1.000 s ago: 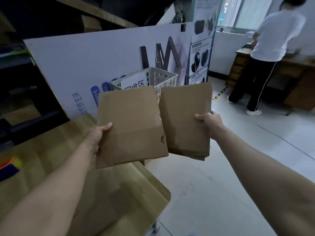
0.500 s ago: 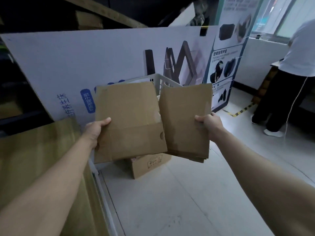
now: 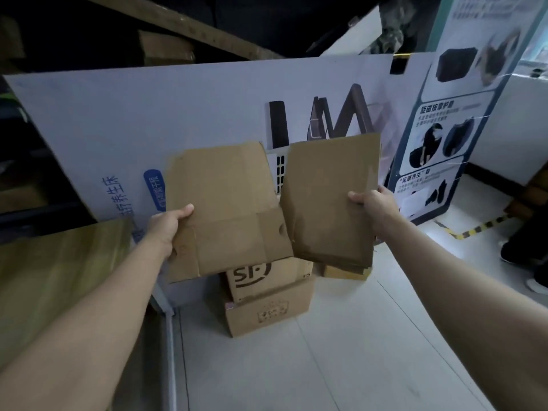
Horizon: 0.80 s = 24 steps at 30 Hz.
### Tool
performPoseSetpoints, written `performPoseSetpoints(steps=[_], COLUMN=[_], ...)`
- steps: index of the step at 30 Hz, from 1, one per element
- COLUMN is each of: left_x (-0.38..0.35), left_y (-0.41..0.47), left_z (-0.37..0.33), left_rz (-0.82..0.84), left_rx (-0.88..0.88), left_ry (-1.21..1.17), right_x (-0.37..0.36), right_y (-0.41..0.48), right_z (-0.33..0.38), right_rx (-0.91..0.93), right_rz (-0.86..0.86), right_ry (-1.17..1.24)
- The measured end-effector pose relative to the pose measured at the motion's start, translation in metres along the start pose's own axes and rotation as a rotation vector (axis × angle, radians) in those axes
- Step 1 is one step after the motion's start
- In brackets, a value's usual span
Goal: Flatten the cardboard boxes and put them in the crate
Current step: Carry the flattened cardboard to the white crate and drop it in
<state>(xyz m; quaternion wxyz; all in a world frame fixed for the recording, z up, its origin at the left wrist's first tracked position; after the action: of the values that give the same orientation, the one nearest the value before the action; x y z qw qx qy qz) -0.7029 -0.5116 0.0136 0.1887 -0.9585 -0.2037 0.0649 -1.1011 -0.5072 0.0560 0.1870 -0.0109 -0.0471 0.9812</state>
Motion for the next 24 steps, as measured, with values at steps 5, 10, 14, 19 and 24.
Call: performPoseSetpoints(steps=[5,10,14,19,24], left_x=[-0.05,-0.089,-0.117,-0.161,-0.199], left_y=[0.041,0.075,0.103,0.12,0.129], left_z=[-0.018,-0.04,-0.048,-0.039,-0.024], left_rz=[-0.008,-0.076,-0.208,-0.346,-0.476], left_rx=[0.025,0.062,0.108,0.162,0.193], left_ry=[-0.013,-0.027,-0.082,-0.183,-0.279], right_x=[-0.006,-0.014,-0.026,-0.039,-0.052], right_y=[0.075,0.152,0.224,0.307,0.368], right_z=[0.025,0.042,0.047,0.055,0.073], right_rx=[0.074,0.108,0.141,0.163,0.198], right_rz=[0.056,0.095,0.153,0.302,0.431], right_ry=[-0.013,-0.031,-0.085,-0.141,-0.196])
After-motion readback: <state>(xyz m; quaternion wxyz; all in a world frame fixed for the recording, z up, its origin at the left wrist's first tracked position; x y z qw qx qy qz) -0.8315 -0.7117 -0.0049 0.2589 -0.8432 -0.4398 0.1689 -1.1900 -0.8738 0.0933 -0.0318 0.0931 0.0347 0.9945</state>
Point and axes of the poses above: each hand's wrist, its own y-axis towards the middle knuckle, its own x-axis out of the back of the hand, z = x × y, the point moved 1 cm from there along y, towards the middle knuckle, and after that the axes turned 6 degrees about x, right-handed, at the moved point
